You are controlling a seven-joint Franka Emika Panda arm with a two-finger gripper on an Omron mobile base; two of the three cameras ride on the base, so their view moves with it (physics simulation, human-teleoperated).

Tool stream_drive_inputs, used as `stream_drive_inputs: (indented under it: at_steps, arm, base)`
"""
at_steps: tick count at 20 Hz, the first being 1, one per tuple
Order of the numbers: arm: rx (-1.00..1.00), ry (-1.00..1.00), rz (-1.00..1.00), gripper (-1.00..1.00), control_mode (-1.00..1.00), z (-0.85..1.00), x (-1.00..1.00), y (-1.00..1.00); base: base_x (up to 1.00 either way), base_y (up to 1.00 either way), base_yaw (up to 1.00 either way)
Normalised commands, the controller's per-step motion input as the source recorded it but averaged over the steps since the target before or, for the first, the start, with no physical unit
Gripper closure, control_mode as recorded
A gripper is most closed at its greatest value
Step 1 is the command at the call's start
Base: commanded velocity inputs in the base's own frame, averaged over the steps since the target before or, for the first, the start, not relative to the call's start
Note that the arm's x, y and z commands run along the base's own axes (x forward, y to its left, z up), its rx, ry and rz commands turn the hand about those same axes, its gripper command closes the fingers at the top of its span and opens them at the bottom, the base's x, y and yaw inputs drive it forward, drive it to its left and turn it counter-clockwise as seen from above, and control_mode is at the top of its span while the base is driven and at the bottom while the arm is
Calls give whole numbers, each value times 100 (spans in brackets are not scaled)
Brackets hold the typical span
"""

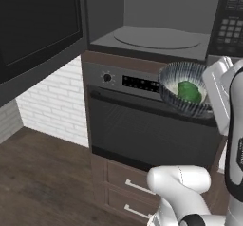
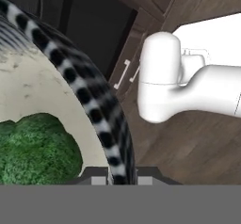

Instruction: Pick the broccoli from the sink and place it in the bowl. Then pick the bowl and place it in the microwave. Then close the microwave door and press the start button.

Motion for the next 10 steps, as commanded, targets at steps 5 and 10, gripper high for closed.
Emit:
stream_drive_inputs:
  at_steps: [5,10]
  arm:
    - [-11,-15,0,100,-100,27,0,35]
    - [-7,-7,0,100,-100,59,19,16]
  base:
    - [0,0,0]
    - [0,0,0]
